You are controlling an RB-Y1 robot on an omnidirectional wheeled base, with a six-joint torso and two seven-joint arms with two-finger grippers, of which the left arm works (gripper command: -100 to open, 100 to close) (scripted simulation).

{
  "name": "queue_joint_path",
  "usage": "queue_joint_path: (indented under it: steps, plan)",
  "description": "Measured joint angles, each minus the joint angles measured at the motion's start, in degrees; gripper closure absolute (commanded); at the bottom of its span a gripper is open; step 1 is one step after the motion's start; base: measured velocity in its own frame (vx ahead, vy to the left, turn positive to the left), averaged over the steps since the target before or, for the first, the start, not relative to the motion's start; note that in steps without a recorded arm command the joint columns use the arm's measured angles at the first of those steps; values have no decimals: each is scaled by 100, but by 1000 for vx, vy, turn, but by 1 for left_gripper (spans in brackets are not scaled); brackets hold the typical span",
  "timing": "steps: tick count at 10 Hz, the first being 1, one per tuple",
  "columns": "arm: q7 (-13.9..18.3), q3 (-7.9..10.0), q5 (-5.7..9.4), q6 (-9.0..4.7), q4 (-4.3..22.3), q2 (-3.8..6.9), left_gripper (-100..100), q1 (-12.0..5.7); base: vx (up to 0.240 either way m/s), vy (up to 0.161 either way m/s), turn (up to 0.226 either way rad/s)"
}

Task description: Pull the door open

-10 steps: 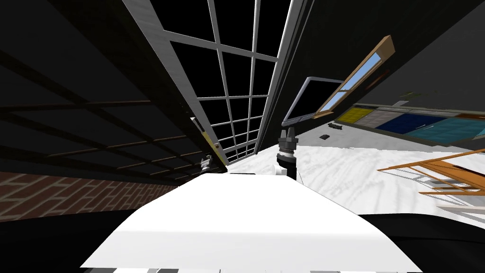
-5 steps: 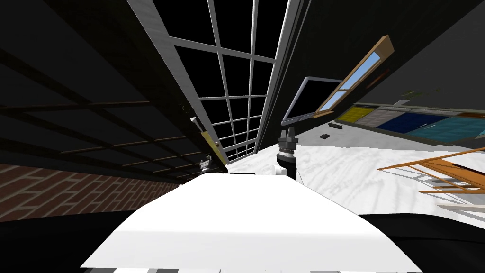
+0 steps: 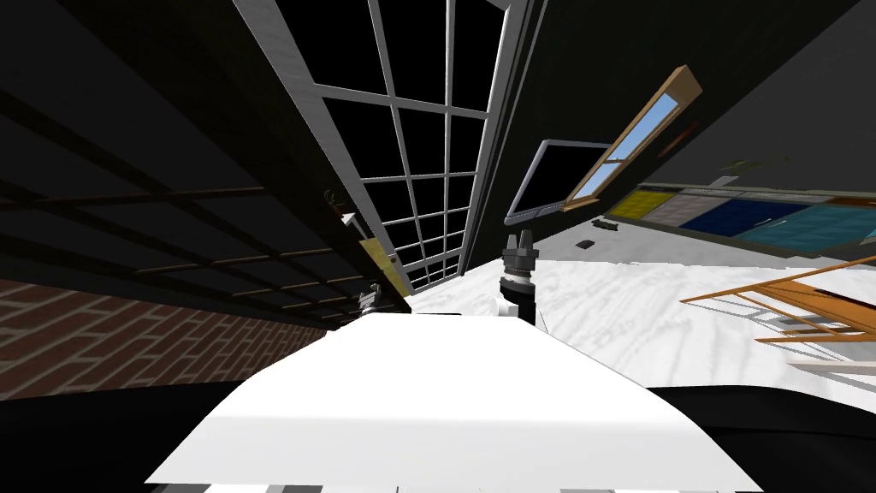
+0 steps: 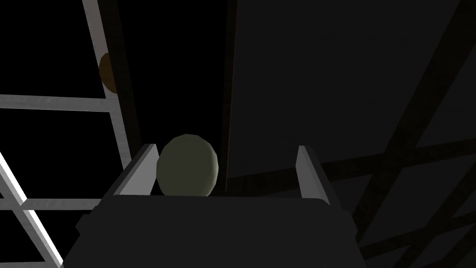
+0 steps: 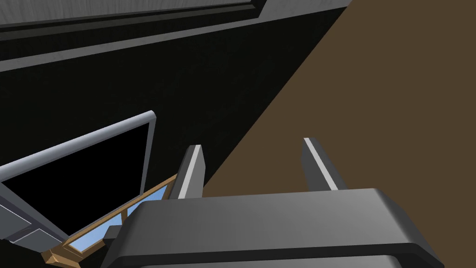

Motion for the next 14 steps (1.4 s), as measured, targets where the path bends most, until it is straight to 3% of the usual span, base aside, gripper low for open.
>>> queue_joint_path:
  steps: [2, 4, 6, 7, 9, 10, 14]
  plan:
    - [4, 2, -1, 24, -37, -18, 100, 33, 3, 1, 17]
    - [139, -75, -18, 339, -647, -181, 100, 310, -77, -1, -18]
    - [246, -65, 18, 222, -544, -113, 100, 293, -41, -12, -2]
    - [260, -67, 17, 225, -558, -121, 100, 329, -7, -2, 33]
    - [215, -31, 35, 115, -325, -98, 100, 260, 1, 1, -8]
    - [256, -56, 20, 187, -472, -133, 100, 363, 4, -6, 2]
    - [328, -82, 27, 169, -423, -136, 100, 285, -7, -15, -24]
